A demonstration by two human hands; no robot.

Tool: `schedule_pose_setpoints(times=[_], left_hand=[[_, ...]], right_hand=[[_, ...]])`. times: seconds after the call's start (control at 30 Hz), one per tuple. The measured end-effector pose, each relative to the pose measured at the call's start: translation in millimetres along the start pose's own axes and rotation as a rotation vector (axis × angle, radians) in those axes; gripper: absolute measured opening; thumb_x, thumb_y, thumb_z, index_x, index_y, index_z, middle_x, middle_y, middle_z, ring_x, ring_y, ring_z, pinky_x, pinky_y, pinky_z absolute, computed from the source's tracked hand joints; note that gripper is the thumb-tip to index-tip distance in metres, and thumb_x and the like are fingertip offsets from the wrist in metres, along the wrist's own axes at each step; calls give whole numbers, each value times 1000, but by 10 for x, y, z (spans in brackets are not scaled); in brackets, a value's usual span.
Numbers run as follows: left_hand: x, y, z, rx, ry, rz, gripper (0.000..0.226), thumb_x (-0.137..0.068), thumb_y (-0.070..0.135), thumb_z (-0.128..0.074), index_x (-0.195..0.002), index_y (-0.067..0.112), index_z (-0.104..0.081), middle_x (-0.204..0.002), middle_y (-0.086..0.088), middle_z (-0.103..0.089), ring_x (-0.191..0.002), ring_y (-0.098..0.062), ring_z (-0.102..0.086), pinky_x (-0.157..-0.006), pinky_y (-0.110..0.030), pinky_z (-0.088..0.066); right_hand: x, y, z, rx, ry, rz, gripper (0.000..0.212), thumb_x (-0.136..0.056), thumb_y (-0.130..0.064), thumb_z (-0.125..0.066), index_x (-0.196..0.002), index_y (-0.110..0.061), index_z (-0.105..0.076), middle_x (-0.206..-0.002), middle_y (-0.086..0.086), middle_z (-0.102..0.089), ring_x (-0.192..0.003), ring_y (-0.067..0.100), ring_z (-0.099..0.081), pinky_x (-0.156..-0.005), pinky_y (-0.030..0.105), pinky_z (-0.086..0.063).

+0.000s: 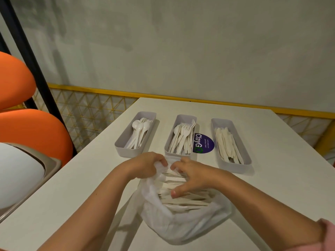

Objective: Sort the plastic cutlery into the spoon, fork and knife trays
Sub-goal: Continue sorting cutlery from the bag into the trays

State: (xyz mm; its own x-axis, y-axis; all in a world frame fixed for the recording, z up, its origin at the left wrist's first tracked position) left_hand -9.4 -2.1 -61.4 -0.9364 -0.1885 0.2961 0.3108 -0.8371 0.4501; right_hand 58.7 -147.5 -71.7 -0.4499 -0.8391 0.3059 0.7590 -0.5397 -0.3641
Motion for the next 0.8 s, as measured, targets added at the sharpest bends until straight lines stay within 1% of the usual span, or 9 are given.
schedule_pose_setpoints(times=[0.07,0.13,0.23,0.3,0.33,0.43,0.5,0.67,0.8], left_hand=[[-12,-20,-29,34,70,7,55,-85,-7,-37,-126,26,-55,-131,-4,-49,-107,-22,-51,-76,-22,-41],[-20,-59,-57,113,137,4,57,-84,-8,-38,-126,25,-55,-136,-2,-48,-115,-21,-50,-80,-21,-41],[-21,-100,-60,300,213,-28,60,-81,-11,-34,-122,26,-57,-132,0,-51,-100,-16,-54,-65,-13,-41],[-12,-113,-46,381,253,-39,60,-82,-13,-33,-123,25,-56,-128,1,-52,-92,-13,-52,-54,-6,-38],[-5,-117,-41,404,274,-46,61,-82,-13,-33,-125,24,-55,-128,1,-52,-94,-12,-51,-56,-5,-38],[21,-135,-43,450,318,-73,66,-81,-15,-31,-130,24,-52,-139,3,-47,-112,-9,-45,-80,-11,-39],[37,-158,-43,476,330,-73,68,-82,-15,-30,-134,25,-48,-143,4,-42,-118,-8,-41,-89,-15,-35],[35,-246,-37,516,350,-71,72,-77,-19,-26,-125,24,-57,-141,3,-46,-118,-12,-46,-87,-17,-42],[5,-301,-70,477,334,-41,69,-76,-19,-25,-116,21,-62,-135,-2,-52,-110,-15,-53,-79,-12,-43]], right_hand=[[1,31,-24,7,-10,-18,82,-72,-55,-70,-138,-23,-33,-132,-4,-35,-119,18,-45,-100,34,-42],[-2,40,-28,37,3,-20,71,-73,-53,-70,-128,-19,-41,-122,-2,-41,-108,16,-46,-92,30,-44],[-1,27,-33,73,17,-2,37,-77,-49,-68,-91,-21,-48,-92,-4,-46,-78,12,-43,-67,26,-38],[19,18,-41,63,-4,1,35,-80,-45,-66,-71,-24,-39,-76,-7,-42,-66,10,-38,-58,26,-31],[29,17,-43,49,-15,4,37,-81,-43,-66,-68,-24,-37,-73,-7,-40,-66,12,-38,-57,27,-29],[61,35,-50,-30,-6,23,31,-82,-33,-67,-78,-18,-40,-74,-7,-40,-69,14,-39,-61,29,-31],[93,42,-44,-96,-3,33,27,-82,-29,-66,-88,-16,-44,-77,-8,-43,-70,11,-40,-63,27,-34],[151,129,-34,-325,-48,26,38,-84,-28,-66,-118,-15,-55,-113,0,-60,-104,20,-58,-94,32,-46],[191,208,-44,-487,-22,27,35,-84,-22,-67,-117,-15,-61,-114,4,-67,-105,22,-63,-97,39,-49]])
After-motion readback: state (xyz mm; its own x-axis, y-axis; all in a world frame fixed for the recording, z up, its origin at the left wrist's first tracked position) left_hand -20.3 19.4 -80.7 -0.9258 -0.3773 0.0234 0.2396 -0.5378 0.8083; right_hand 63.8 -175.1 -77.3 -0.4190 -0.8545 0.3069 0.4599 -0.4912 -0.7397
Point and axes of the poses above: each hand's wrist, its own x-axis away from the middle knuckle, its own z-axis out of the back of the hand, y = z × x, the point moved 2 cm from there along -x, towards the middle knuckle
